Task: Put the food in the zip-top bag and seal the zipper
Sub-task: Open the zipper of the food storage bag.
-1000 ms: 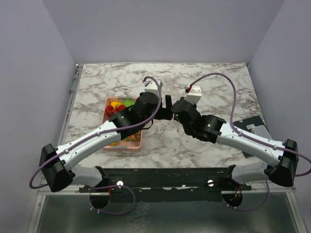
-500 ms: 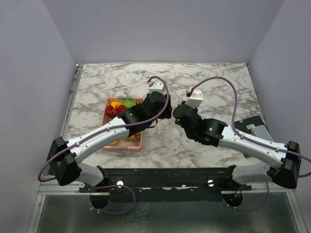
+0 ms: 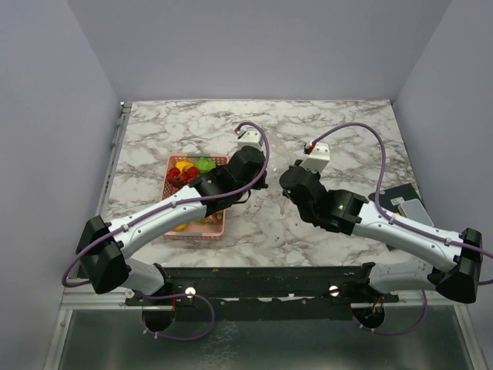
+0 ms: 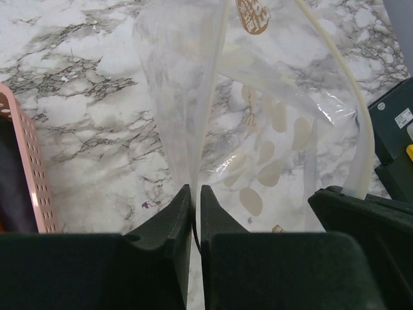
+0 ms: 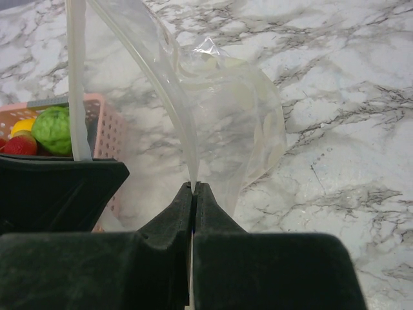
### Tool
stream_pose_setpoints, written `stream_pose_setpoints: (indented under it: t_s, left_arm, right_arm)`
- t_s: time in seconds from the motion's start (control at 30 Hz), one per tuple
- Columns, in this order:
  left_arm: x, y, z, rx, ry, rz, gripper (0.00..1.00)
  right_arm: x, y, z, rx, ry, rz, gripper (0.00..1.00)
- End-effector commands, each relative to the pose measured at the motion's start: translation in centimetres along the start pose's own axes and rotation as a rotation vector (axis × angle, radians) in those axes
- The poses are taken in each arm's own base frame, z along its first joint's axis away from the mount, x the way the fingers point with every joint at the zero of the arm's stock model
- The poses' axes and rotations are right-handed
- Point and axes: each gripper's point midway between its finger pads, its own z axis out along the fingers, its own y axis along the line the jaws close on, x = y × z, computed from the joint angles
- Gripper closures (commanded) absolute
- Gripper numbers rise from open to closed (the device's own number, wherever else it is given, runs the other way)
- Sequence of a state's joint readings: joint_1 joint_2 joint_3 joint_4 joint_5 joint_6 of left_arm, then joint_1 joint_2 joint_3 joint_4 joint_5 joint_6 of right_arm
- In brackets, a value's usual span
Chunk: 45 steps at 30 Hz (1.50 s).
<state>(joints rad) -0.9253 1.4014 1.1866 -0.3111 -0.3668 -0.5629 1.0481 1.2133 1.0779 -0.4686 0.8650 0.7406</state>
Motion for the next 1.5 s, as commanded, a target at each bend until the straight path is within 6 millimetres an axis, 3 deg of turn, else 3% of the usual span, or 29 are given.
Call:
stream_pose_setpoints:
  t_s: [0.0,0.07,0.43,0.77,1.23,1.37,1.47]
  left_arm:
    - [0.0,0.4,-0.6,-0.002,-0.013,0.025,0.95]
    - [-0.1,0.7,-0.8,-0.009,-0.015,0.041,1.00]
    - [-2.8,2.8,-3.8,-0.092,-0.086,0.099,1.00]
    - [-3.9,5.2,-6.3,-0.186,-0.078,0.175,1.00]
    - [-6.8,6.5,-10.8,-0.219,-0.106,0.230,1.00]
    - [-7.3,6.9,-11.6,-0.235,-0.106,0.247,1.00]
    - [-7.8,6.4,-12.0,-0.213,-0.111,0.242,1.00]
  right_arm:
    - [-0.6,-2.0,-0.7,0.065,-0.036,0.019,0.99]
    - [-0.8,-2.5,-1.0,0.071,-0.041,0.021,1.00]
    - [-0.2,-6.2,-2.4,0.145,-0.024,0.007,0.99]
    - [0.8,-7.9,-3.0,0.204,0.020,-0.038,0.99]
    - [0.3,-12.3,-4.9,0.333,0.014,-0.103,0.99]
    - [0.2,-12.1,-5.2,0.321,0.034,-0.091,0.99]
    - [-0.1,-10.1,-5.0,0.232,0.051,-0.076,0.99]
